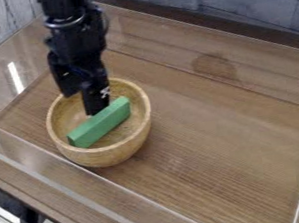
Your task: Move green object from inside the wooden bowl to the table next to it
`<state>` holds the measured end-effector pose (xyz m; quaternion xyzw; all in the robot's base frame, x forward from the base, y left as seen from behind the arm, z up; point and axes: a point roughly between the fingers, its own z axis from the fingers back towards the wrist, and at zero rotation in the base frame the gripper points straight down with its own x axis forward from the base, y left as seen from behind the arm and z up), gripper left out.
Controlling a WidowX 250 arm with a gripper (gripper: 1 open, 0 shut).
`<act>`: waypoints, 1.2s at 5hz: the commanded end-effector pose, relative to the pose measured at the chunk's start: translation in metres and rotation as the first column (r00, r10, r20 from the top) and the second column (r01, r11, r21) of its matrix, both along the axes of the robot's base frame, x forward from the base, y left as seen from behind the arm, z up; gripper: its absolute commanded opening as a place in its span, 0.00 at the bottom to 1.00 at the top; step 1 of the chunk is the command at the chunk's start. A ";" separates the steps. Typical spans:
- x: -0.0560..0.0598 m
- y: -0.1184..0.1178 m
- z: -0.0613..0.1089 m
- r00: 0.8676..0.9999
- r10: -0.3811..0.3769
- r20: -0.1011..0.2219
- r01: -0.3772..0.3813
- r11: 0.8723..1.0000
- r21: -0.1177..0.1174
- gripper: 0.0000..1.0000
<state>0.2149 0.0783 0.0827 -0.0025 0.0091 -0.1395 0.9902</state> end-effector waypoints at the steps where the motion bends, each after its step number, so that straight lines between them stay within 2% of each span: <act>1: 0.004 0.007 0.007 0.999 -0.042 0.032 0.041 0.999 0.020 1.00; 3: 0.004 0.007 0.010 0.994 -0.106 0.035 0.105 0.994 0.022 1.00; 5: 0.019 -0.002 0.008 0.978 -0.207 0.037 0.206 0.978 0.029 1.00; 6: 0.015 -0.001 0.008 0.986 -0.161 0.037 0.160 0.987 0.033 1.00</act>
